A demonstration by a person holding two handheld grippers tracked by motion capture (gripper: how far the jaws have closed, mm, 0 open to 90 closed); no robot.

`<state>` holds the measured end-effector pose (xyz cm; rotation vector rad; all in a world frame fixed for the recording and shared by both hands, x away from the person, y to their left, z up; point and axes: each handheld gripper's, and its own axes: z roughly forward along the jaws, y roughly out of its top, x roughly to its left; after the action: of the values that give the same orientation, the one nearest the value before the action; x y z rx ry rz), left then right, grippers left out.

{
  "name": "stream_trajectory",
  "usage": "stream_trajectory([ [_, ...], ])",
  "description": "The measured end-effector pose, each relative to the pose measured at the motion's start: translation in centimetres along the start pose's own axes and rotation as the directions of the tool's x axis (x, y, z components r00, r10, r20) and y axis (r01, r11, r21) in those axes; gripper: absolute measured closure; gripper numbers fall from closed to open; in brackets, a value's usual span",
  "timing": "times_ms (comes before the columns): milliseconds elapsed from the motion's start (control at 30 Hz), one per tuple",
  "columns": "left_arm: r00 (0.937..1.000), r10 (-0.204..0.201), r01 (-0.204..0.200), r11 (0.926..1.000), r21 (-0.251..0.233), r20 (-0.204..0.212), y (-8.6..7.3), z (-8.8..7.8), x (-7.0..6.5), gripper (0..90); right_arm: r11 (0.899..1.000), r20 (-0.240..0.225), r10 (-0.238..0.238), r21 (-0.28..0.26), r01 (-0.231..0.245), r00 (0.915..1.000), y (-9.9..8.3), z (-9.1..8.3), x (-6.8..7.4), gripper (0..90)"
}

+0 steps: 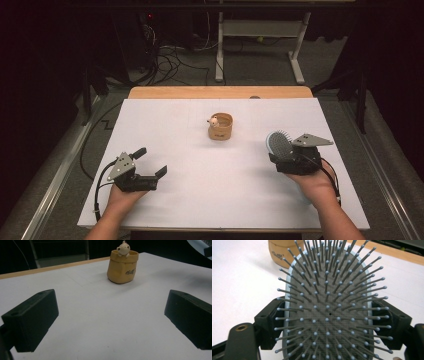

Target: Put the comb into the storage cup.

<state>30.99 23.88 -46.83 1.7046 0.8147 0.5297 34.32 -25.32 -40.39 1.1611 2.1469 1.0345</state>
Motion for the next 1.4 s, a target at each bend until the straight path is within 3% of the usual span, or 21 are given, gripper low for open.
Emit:
stream_trajectory([
  [500, 1.0000, 0.005, -0.005, 1.0000, 0.007, 0.008, 0.0, 0.0, 0.0, 0.0, 0.992, -0.008, -0.005, -0.125, 0.004, 1.0000, 0.2, 0.1, 0.8, 20.8],
  [767, 1.0000, 0.003, -0.003, 1.0000, 0.005, 0.007, 0.0, 0.1, -0.1, 0.0, 0.974, 0.009, -0.032, -0.222, 0.034, 0.9994, 0.5, 0.2, 1.8, 20.8],
  [900, 1.0000, -0.007, 0.006, 0.9999, 0.009, 0.007, 0.0, 0.1, -0.1, 0.0, 0.969, 0.004, -0.032, -0.246, 0.032, 0.9995, 0.6, 0.3, 2.0, 20.7],
  [1100, 1.0000, -0.005, 0.005, 0.9999, 0.011, 0.007, 0.0, 0.1, -0.1, 0.0, 0.947, -0.010, -0.019, -0.320, 0.015, 0.9998, 0.8, 0.4, 2.4, 20.8],
  [1400, 1.0000, -0.002, 0.002, 0.9999, 0.013, 0.008, 0.0, 0.2, -0.3, 0.0, 0.934, -0.026, -0.021, -0.358, 0.010, 0.9995, 1.2, 0.6, 3.4, 20.7],
])
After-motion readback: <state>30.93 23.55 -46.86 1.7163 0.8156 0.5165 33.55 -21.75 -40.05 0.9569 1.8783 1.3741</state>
